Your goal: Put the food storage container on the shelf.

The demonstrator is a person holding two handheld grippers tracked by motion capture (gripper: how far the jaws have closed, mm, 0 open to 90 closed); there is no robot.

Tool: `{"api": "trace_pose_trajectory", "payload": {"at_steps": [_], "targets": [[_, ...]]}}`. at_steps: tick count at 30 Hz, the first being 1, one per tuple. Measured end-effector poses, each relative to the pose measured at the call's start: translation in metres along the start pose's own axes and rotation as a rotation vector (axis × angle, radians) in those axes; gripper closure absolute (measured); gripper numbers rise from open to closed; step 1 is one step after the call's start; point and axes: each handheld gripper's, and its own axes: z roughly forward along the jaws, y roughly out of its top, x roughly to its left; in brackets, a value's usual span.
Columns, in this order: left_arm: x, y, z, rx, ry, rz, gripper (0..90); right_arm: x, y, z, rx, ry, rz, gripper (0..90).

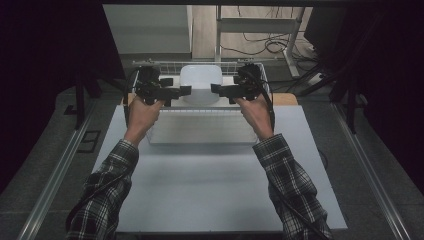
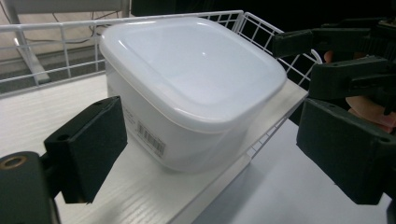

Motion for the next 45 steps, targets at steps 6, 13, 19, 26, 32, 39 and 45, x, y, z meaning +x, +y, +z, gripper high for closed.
{"api": "trace_pose_trajectory", "payload": {"at_steps": [6, 13, 19, 26, 32, 39, 45], "targets": [[-0.008, -0.009, -0.003, 0.005, 0.013, 0.060, 7.5, 0.005, -0.007, -0.002, -0.006, 0.012, -0.025, 2.8], [-0.016, -0.019, -0.007, 0.025, 0.013, 0.111, 4.8, 0.009, -0.017, -0.003, 0.016, 0.010, -0.062, 2.4], [-0.020, -0.031, -0.010, 0.033, -0.002, 0.133, 4.2, 0.013, -0.023, -0.006, 0.026, 0.010, -0.096, 2.2], [-0.023, -0.045, -0.013, 0.043, -0.020, 0.141, 4.5, 0.016, -0.033, -0.011, 0.036, 0.031, -0.113, 1.8], [-0.026, -0.057, -0.015, 0.063, -0.019, 0.158, 4.4, 0.018, -0.040, -0.015, 0.042, 0.041, -0.131, 1.6], [-0.027, -0.070, -0.018, 0.057, -0.030, 0.150, 4.3, 0.022, -0.051, -0.018, 0.047, 0.051, -0.149, 1.4], [-0.028, -0.084, -0.012, 0.076, -0.056, 0.140, 4.5, 0.026, -0.064, -0.016, 0.061, 0.060, -0.166, 1.2]]}}
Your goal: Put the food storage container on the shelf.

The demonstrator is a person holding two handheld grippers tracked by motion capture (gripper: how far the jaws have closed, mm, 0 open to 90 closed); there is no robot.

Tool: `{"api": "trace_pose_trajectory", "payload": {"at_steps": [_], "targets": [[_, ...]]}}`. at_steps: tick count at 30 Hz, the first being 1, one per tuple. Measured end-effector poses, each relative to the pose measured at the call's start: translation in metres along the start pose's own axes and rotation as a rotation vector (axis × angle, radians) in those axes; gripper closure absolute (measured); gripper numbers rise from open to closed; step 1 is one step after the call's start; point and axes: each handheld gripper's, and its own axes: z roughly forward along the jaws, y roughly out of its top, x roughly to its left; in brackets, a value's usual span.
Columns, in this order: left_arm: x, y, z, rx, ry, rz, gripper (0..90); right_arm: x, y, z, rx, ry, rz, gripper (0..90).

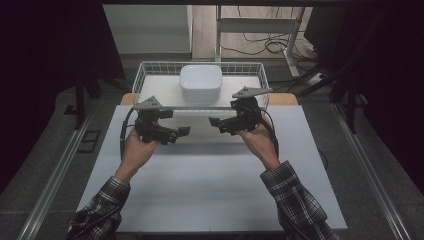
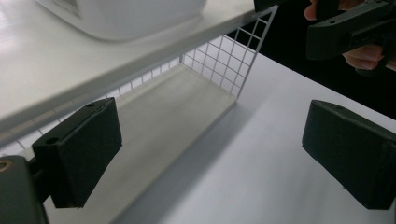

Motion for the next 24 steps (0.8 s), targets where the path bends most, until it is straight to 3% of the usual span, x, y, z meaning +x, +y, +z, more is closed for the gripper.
{"api": "trace_pose_trajectory", "payload": {"at_steps": [10, 24], "targets": [[-0.005, -0.018, 0.007, 0.010, -0.048, -0.008, 5.4, 0.007, -0.016, 0.002, 0.005, 0.019, -0.011, 0.8], [-0.011, -0.050, 0.019, 0.003, -0.080, -0.034, 5.4, 0.010, -0.052, 0.004, 0.012, 0.057, -0.003, 0.0]]}}
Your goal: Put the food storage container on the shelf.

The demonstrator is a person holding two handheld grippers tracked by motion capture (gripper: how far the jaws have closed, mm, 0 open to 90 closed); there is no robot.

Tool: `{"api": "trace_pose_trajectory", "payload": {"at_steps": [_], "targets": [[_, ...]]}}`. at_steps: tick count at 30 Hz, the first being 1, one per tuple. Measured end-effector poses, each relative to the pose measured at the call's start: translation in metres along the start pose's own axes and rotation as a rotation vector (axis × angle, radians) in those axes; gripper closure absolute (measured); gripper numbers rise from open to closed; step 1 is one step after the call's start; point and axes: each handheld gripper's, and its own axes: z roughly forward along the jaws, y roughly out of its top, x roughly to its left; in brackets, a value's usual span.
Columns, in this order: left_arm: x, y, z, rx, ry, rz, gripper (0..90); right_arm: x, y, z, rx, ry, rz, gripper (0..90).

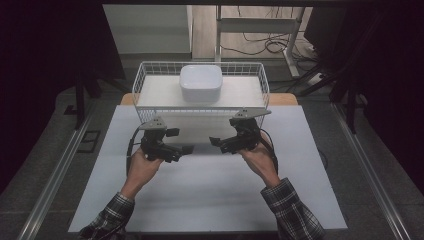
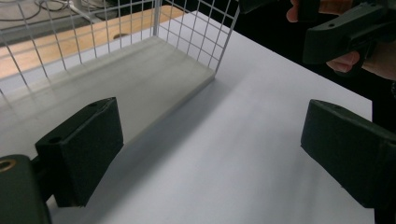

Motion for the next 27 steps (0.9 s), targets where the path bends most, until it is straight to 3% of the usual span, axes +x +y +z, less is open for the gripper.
{"api": "trace_pose_trajectory", "payload": {"at_steps": [5, 8, 10, 18, 24, 27], "targets": [[0.001, -0.018, 0.009, 0.021, 0.003, -0.015, 4.8, -0.001, -0.015, -0.002, 0.001, -0.002, 0.013, 0.0], [0.002, -0.025, 0.013, 0.053, 0.026, -0.003, 4.3, -0.002, -0.023, -0.001, 0.023, -0.015, 0.003, 0.0], [0.002, -0.030, 0.013, 0.057, 0.013, -0.011, 4.2, -0.002, -0.026, -0.002, 0.032, -0.032, -0.008, 0.0], [-0.004, -0.043, 0.009, 0.080, -0.002, -0.008, 3.1, 0.003, -0.045, -0.010, 0.058, -0.019, -0.001, 0.0], [-0.011, -0.052, 0.005, 0.069, -0.009, -0.011, 3.4, 0.006, -0.054, -0.018, 0.064, -0.033, -0.003, 0.0], [-0.016, -0.056, 0.005, 0.080, 0.009, 0.002, 2.5, 0.007, -0.059, -0.021, 0.063, -0.038, 0.006, 0.0]]}}
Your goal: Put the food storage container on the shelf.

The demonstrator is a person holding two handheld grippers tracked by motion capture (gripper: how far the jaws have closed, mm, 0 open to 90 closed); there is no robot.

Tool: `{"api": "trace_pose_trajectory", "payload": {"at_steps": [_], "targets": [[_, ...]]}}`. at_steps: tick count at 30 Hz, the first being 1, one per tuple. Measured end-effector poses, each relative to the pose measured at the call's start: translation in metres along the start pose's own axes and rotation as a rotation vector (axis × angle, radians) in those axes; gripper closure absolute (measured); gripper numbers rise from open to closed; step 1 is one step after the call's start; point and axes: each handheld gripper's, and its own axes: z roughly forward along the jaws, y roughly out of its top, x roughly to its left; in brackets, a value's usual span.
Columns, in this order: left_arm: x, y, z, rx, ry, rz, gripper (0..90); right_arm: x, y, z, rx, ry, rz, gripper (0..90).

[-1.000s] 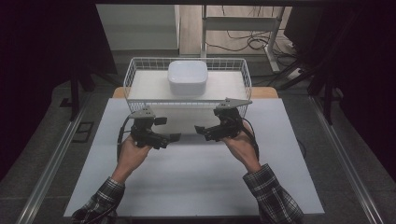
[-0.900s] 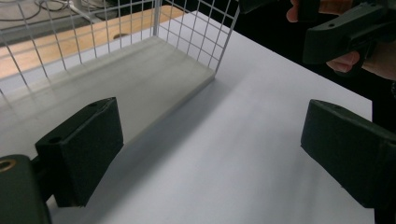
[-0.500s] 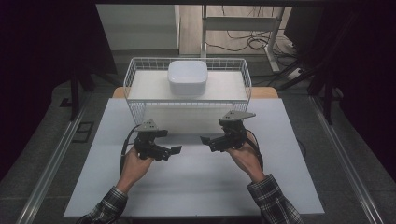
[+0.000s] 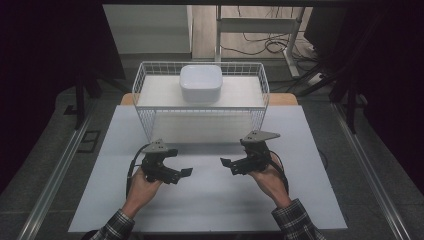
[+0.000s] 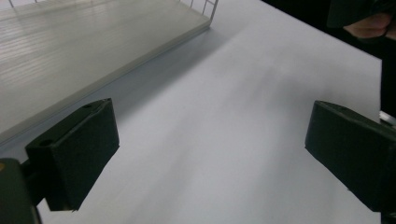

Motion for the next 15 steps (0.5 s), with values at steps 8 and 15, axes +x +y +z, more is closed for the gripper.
{"api": "trace_pose_trajectory", "payload": {"at_steps": [8, 15], "targets": [[-0.011, -0.011, -0.004, 0.003, 0.023, 0.006, 2.0, 0.004, -0.015, -0.003, 0.024, -0.010, 0.013, 0.0], [-0.013, -0.022, -0.009, 0.014, 0.050, -0.005, 2.2, 0.007, -0.025, -0.004, 0.045, -0.034, 0.014, 0.0]]}}
